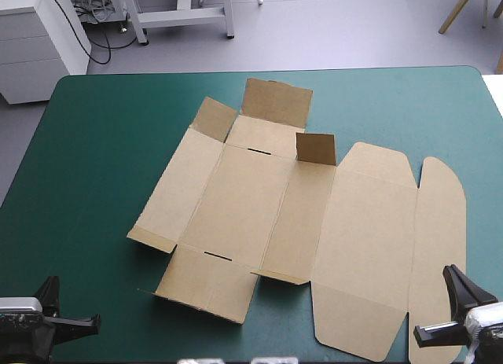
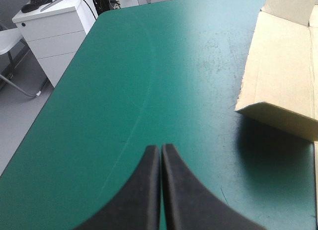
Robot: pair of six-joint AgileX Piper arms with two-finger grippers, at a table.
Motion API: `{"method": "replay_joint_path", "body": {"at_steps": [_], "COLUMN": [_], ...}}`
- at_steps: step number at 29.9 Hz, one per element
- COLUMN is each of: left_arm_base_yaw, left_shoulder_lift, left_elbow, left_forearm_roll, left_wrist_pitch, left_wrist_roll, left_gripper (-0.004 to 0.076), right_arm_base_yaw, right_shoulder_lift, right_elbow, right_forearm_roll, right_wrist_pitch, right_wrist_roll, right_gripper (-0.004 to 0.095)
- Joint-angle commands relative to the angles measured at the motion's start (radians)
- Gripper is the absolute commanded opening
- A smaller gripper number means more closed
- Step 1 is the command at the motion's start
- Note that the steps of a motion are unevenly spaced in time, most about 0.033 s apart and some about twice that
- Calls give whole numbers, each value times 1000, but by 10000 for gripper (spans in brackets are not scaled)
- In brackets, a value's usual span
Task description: Fold the box
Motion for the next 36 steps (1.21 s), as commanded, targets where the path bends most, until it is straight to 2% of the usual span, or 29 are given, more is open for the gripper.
{"method": "replay_joint_path", "body": {"at_steps": [1, 17, 21, 24, 27, 33, 36], "left_arm_base_yaw": [-5, -5, -5, -5, -5, -5, -5], "left_shoulder_lift": [-12, -12, -12, -12, -12, -12, -12], "left_elbow": [-23, -21, -21, -21, -21, -21, -21], "left_forearm_roll": [0, 0, 0, 0, 0, 0, 0], "left_wrist_pitch": [-74, -77, -77, -77, -77, -77, -77], "left_wrist_roll": [-9, -9, -9, -9, -9, -9, -9], "left_gripper": [-10, -10, -10, -10, -10, -10, -10], "right_arm_base_yaw": [6, 6, 6, 6, 6, 6, 6], "right_shoulder_lift": [-17, -17, -17, -17, -17, -17, -17], "right_elbow": [-21, -21, -21, -21, -21, -21, -21], "right_forearm_roll": [7, 7, 10, 29, 29, 29, 29], "right_wrist_pitch": [-82, -83, -83, -79, -79, -79, -79], "right_wrist_roll": [-5, -3, -3, -3, -3, 11, 12], "right_gripper": [-19, -19, 15, 109, 253, 651, 727]}}
